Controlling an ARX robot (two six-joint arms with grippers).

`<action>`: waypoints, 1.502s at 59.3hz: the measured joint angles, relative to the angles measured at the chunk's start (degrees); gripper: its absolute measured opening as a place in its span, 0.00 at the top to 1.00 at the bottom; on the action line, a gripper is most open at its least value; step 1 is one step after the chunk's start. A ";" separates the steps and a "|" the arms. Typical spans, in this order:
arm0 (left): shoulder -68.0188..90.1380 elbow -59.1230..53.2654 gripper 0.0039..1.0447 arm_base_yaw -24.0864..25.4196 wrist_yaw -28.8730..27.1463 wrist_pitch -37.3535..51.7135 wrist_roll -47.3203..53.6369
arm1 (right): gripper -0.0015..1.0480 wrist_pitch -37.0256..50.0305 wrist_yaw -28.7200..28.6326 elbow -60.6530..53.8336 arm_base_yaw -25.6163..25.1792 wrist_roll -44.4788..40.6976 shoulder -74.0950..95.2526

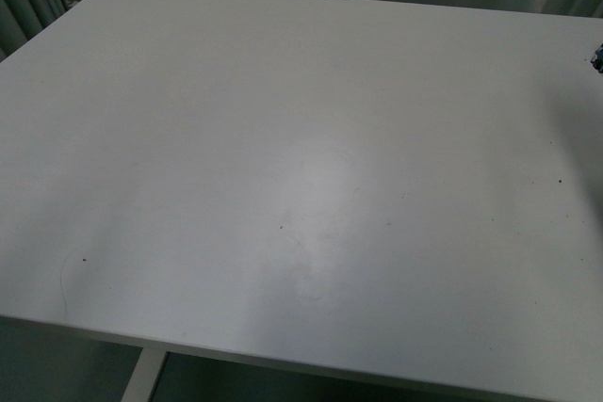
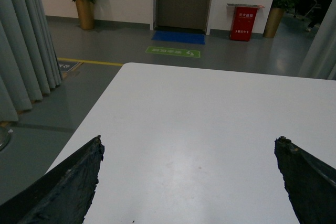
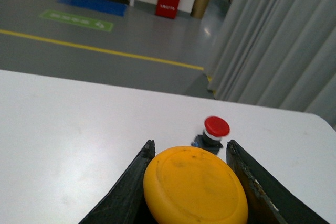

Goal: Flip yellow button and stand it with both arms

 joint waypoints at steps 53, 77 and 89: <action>0.00 0.00 0.06 0.00 0.00 0.00 0.00 | 0.67 -2.95 2.16 15.78 -7.85 3.13 20.85; 0.00 0.00 0.06 0.00 0.00 0.00 0.00 | 0.67 -1.99 2.49 20.37 -10.54 1.27 25.42; 0.00 0.00 0.06 0.00 0.00 0.00 0.00 | 0.67 -1.73 2.51 20.50 -11.19 1.27 26.71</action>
